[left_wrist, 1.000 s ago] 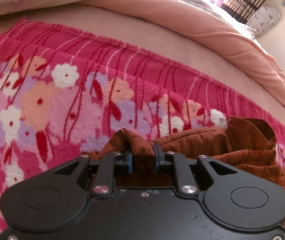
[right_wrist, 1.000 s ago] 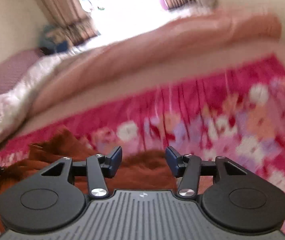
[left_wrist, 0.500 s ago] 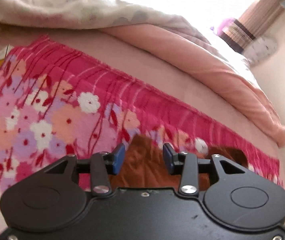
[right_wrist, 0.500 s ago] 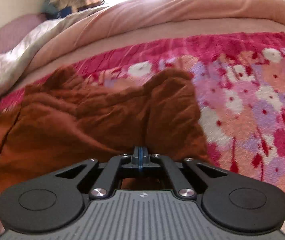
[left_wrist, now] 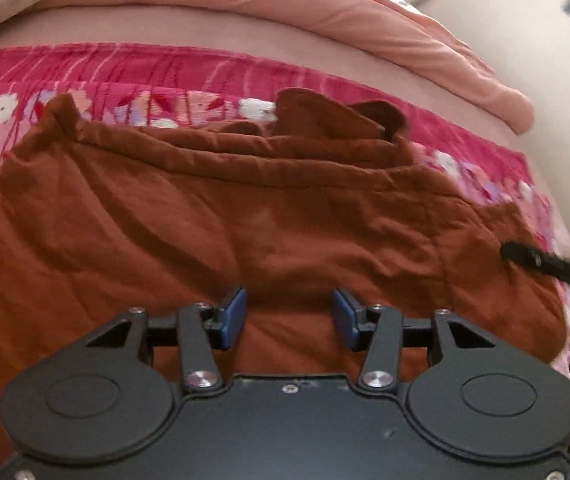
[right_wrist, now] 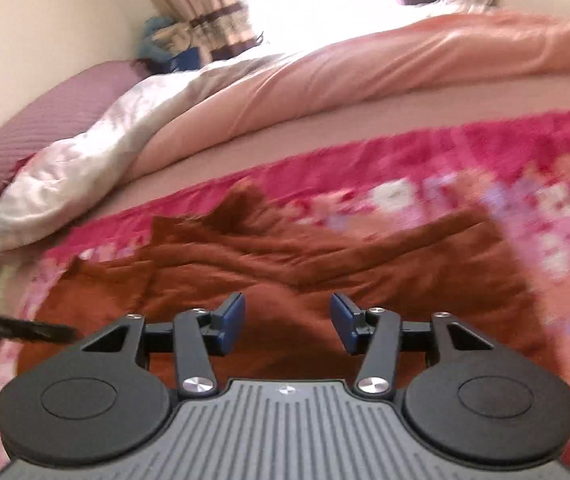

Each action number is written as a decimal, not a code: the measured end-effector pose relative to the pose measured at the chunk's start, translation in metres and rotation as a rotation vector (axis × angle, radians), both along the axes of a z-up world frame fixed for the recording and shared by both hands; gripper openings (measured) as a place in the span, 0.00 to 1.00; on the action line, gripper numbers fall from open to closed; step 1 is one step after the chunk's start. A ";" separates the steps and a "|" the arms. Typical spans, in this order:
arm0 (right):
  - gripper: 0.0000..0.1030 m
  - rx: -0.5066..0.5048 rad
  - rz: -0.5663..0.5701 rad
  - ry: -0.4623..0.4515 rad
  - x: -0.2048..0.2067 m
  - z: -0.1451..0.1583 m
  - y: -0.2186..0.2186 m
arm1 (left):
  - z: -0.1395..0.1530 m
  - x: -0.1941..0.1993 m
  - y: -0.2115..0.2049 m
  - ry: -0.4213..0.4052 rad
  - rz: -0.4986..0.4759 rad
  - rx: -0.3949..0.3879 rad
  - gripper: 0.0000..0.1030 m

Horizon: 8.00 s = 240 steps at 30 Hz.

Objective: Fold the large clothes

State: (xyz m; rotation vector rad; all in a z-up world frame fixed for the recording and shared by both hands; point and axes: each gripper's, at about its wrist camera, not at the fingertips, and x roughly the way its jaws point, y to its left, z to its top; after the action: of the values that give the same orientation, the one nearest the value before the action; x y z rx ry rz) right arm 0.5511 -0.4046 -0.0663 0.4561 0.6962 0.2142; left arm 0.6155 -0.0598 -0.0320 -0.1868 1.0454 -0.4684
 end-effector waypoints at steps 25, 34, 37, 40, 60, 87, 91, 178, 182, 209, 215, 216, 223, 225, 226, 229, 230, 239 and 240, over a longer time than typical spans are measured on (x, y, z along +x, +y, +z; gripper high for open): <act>0.13 -0.235 -0.217 -0.062 -0.042 -0.003 -0.033 | 0.031 -0.033 0.060 -0.187 0.157 0.076 0.47; 0.14 -0.178 0.013 -0.191 -0.086 -0.013 0.108 | 0.015 -0.117 -0.025 -0.233 0.104 0.019 0.50; 0.14 -0.277 0.042 -0.196 -0.086 -0.024 0.133 | -0.008 -0.130 -0.052 -0.340 0.105 0.157 0.50; 0.11 -0.291 -0.001 -0.161 -0.090 -0.032 0.120 | -0.027 -0.140 -0.050 -0.427 0.090 0.249 0.53; 0.19 -0.151 -0.416 -0.079 -0.154 -0.045 -0.031 | -0.011 -0.141 0.062 -0.367 0.353 0.194 0.51; 0.47 0.285 -0.506 -0.164 -0.236 -0.065 -0.050 | 0.028 -0.184 0.025 -0.345 0.098 -0.056 0.57; 0.47 0.371 -0.504 -0.144 -0.230 -0.076 -0.043 | 0.003 -0.160 -0.024 -0.277 0.014 -0.012 0.56; 0.23 -0.156 0.026 -0.507 -0.110 0.027 0.182 | -0.046 -0.074 0.116 -0.166 0.423 0.203 0.75; 0.23 -0.155 0.117 -0.527 -0.117 0.030 0.200 | -0.045 -0.075 0.116 -0.167 0.431 0.205 0.75; 0.22 -0.242 0.348 -0.334 -0.096 -0.019 0.226 | -0.022 -0.117 0.142 -0.183 0.506 0.143 0.75; 0.23 -0.243 0.348 -0.334 -0.088 -0.019 0.230 | -0.026 -0.153 0.114 -0.224 0.377 0.297 0.74; 0.23 -0.245 0.348 -0.335 -0.086 -0.018 0.232 | -0.036 -0.146 0.116 -0.176 0.376 0.267 0.74; 0.45 -0.285 0.352 -0.386 -0.100 -0.008 0.238 | -0.049 -0.132 0.107 -0.157 0.383 0.286 0.81; 0.59 -0.256 0.345 -0.397 -0.107 -0.001 0.235 | -0.050 -0.135 0.109 -0.164 0.367 0.279 0.81; 0.66 -0.240 0.347 -0.401 -0.112 0.004 0.232 | -0.050 -0.135 0.109 -0.167 0.359 0.280 0.81; 0.69 -0.201 0.366 -0.422 -0.124 0.017 0.222 | -0.051 -0.134 0.109 -0.170 0.352 0.285 0.82; 0.69 -0.173 0.364 -0.425 -0.129 0.023 0.215 | -0.051 -0.134 0.109 -0.172 0.349 0.286 0.82; 0.70 -0.018 0.134 -0.516 -0.149 0.050 0.117 | -0.050 -0.137 0.109 -0.177 0.339 0.283 0.82; 0.66 -0.031 0.069 -0.485 -0.140 0.044 0.108 | -0.050 -0.137 0.110 -0.177 0.341 0.281 0.82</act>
State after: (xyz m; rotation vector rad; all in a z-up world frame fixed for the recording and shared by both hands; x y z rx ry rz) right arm 0.4112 -0.2970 -0.0225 0.3320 0.2392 0.3640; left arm 0.4788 0.0498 -0.0819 -0.0683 0.8727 -0.0265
